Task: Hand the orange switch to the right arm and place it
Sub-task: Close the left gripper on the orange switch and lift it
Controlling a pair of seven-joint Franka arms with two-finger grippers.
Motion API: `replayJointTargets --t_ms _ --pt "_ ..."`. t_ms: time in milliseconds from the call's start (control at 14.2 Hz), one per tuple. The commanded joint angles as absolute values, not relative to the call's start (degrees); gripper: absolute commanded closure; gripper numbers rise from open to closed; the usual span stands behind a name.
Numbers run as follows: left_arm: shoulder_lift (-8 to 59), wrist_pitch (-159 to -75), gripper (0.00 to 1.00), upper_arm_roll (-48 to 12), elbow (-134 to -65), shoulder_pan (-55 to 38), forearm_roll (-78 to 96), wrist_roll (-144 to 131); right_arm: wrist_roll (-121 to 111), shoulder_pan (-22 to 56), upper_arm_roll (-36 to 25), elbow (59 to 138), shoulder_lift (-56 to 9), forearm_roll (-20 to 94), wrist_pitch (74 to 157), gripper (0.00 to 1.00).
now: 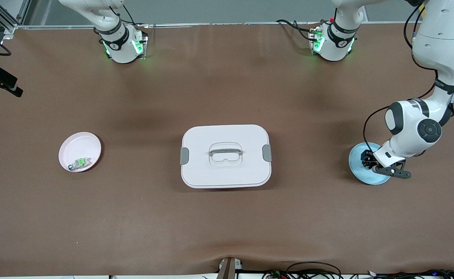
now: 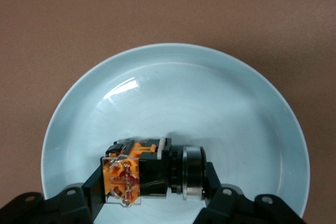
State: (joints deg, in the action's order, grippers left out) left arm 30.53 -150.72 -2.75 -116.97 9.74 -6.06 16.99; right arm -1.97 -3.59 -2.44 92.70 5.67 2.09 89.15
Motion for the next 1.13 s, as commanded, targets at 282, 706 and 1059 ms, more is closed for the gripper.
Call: replayJointTargets --t_ms 282,706,1059 --pt "25.2 -146.4 1.0 -4.7 -115.9 9.3 -6.6 10.0 -2.2 -4.5 -1.4 91.7 4.9 1.4 88.8 0.0" --pt "21.3 -135.0 1.0 -10.1 -112.2 9.4 -6.5 -2.7 -2.2 -4.3 -1.4 91.7 4.5 1.8 88.9 0.0" --pt "20.6 -128.5 1.0 -14.1 -108.8 9.5 -6.5 -10.9 -2.3 -1.9 -1.1 91.9 4.0 2.2 88.4 0.0"
